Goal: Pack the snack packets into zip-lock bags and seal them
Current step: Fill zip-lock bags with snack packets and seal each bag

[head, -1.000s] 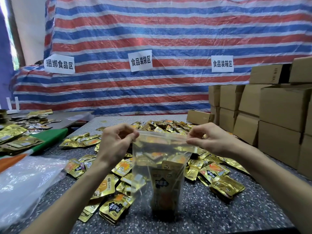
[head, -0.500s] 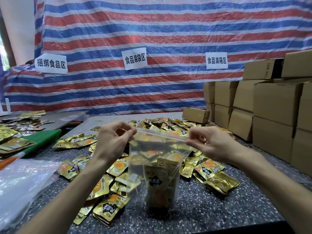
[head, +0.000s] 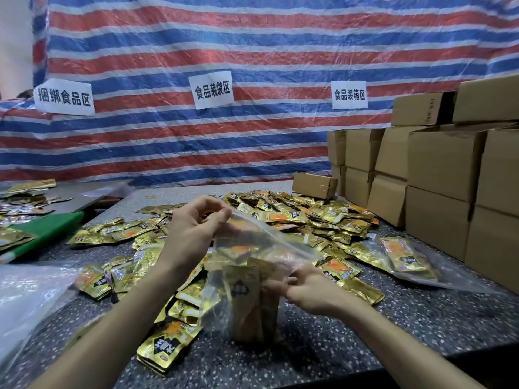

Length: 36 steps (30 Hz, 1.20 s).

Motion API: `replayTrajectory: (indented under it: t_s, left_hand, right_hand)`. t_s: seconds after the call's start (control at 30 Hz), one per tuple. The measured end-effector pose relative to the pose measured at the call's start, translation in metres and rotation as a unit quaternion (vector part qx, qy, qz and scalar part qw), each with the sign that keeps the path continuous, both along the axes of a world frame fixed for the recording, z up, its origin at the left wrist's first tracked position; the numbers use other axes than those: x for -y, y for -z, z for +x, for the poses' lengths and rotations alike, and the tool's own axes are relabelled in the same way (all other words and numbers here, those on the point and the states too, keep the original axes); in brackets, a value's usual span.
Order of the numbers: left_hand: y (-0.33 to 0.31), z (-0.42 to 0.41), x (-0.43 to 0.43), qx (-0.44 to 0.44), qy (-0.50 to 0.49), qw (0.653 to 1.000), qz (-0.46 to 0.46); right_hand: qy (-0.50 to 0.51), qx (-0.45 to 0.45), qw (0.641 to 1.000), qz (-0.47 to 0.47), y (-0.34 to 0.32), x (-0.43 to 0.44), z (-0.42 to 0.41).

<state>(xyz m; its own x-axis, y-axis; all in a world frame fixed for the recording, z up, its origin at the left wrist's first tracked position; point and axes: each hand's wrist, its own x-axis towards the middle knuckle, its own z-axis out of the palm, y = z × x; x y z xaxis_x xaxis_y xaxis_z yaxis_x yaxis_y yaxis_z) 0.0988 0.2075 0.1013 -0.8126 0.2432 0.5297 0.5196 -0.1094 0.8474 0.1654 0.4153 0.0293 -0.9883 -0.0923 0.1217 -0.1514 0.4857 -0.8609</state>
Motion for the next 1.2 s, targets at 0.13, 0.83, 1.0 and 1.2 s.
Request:
replayTrajectory:
  t_s: [0.13,0.83,1.0,1.2]
  left_hand:
    - [0.006,0.003,-0.009,-0.045,-0.027,0.998,-0.034]
    - [0.045,0.013,-0.020,-0.041,0.035,0.974,-0.219]
    - [0.044,0.018,-0.008,-0.037,0.037,0.971,-0.233]
    - [0.040,0.022,0.011,-0.029,0.023,0.972,-0.233]
  right_hand:
    - [0.053,0.023,0.997,-0.041,-0.008,-0.002,0.007]
    - [0.449,0.041,0.708,-0.544,-0.020,-0.163,-0.008]
    - [0.440,0.115,0.764,-0.457,-0.010,-0.159,-0.012]
    - [0.326,0.195,0.856,-0.352,-0.019,-0.127,-0.016]
